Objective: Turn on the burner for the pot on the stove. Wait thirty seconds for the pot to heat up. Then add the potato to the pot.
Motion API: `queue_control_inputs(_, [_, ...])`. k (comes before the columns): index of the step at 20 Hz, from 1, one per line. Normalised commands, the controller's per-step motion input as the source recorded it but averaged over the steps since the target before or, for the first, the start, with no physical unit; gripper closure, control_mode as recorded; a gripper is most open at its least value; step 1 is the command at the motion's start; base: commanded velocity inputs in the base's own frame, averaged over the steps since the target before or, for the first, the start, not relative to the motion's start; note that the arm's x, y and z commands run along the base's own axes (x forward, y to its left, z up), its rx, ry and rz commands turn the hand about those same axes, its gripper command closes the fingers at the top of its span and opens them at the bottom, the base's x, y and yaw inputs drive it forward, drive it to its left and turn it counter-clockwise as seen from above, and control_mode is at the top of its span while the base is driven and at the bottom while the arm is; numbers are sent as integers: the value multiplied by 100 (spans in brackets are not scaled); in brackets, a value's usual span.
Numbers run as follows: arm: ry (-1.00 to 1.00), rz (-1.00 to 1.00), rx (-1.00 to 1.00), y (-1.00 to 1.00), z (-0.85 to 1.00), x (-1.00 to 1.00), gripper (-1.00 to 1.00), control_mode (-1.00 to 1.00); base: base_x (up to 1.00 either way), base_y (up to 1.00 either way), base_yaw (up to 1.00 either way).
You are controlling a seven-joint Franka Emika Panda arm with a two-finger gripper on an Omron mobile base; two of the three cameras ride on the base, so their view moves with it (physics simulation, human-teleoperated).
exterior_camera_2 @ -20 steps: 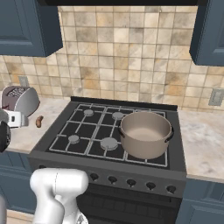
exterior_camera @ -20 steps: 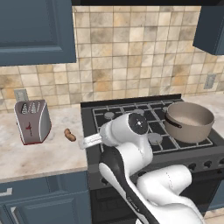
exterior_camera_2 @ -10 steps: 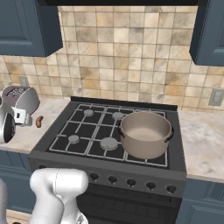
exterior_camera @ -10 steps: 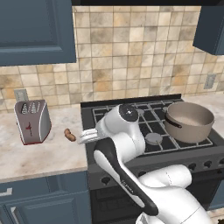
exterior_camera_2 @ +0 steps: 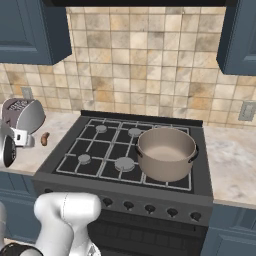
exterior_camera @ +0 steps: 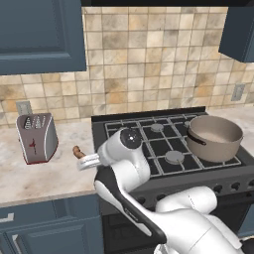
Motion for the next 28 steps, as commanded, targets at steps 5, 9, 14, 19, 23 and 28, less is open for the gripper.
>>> queue_control_inputs(5, [-1, 0, 0, 7, -34, 43, -100, -100, 0, 0, 0])
queue_control_inputs(9, [0, 0, 0, 8, -28, 46, -100, -100, 0, 0, 0])
queue_control_inputs(14, [0, 0, 0, 15, -29, 52, -100, -100, 0, 0, 0])
queue_control_inputs(19, [0, 0, 0, 13, -29, 50, -100, -100, 0, 0, 0])
queue_control_inputs(23, [0, 0, 0, 8, -16, 42, -100, -100, 0, 0, 0])
queue_control_inputs(28, [0, 0, 0, 7, -16, 48, -100, -100, 0, 0, 0])
